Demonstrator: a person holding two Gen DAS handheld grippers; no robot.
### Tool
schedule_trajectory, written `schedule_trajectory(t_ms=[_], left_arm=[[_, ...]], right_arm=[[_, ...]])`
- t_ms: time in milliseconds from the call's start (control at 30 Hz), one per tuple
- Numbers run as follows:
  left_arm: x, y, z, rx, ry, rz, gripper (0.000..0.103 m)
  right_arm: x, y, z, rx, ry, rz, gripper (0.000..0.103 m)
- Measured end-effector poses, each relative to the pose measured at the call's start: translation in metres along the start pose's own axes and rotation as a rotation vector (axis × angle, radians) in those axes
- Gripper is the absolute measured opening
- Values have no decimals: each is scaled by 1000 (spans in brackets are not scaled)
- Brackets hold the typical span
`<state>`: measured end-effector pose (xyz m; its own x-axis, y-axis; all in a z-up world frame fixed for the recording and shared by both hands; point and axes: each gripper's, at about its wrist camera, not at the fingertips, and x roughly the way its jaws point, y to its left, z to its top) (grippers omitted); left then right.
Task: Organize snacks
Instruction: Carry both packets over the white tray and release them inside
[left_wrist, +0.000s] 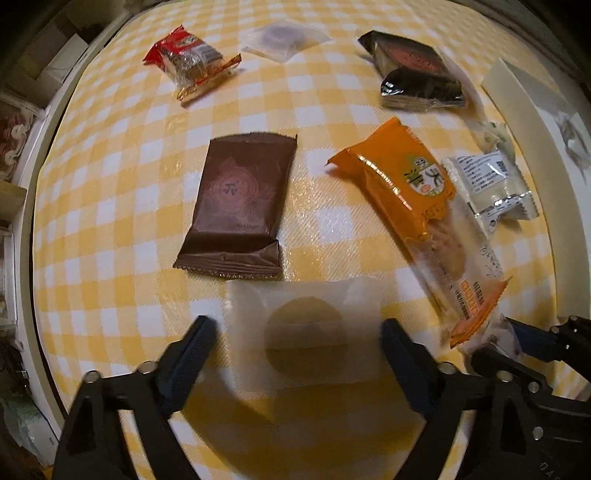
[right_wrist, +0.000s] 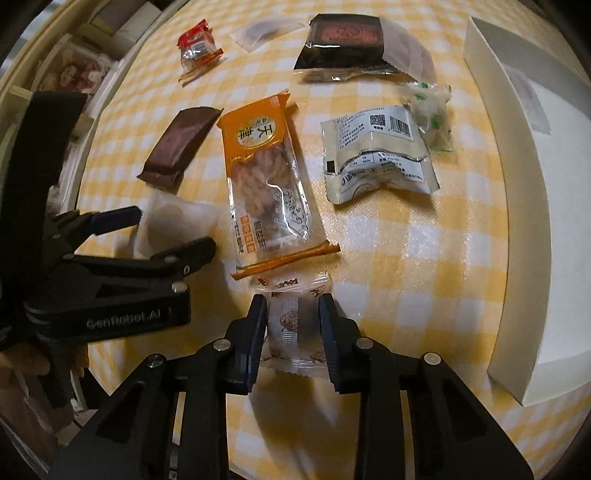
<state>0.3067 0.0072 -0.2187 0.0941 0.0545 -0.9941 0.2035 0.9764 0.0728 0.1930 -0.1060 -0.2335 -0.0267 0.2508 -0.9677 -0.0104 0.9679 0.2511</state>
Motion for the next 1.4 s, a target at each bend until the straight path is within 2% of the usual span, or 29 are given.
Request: schedule_trajectory(t_ms=[267,367,467,1000,1200,1400], left_arm=[[-14,6,-5,-15,-20,4,67],[-28,10,-10,-36,-47,9,67],[-48,19,-17,-74,-88,-24,67],[-178,38,-62,-221,-479,-135,66],[-204,31,-74,-235,-556,-201,66],[-211,8,-65,-205,-577,-236,66]], right_arm=[[-12,-5,-3,-13,-30,2,28],[-21,-6,0,-24,-58,-1,28],[-33,-1,4,-44,-105,-1,28],[-124,18,9,-212,-454,-56,28],[-159,0,9,-202,-562,-70,28],[-188,-31,7,-168,-624,-127,28]])
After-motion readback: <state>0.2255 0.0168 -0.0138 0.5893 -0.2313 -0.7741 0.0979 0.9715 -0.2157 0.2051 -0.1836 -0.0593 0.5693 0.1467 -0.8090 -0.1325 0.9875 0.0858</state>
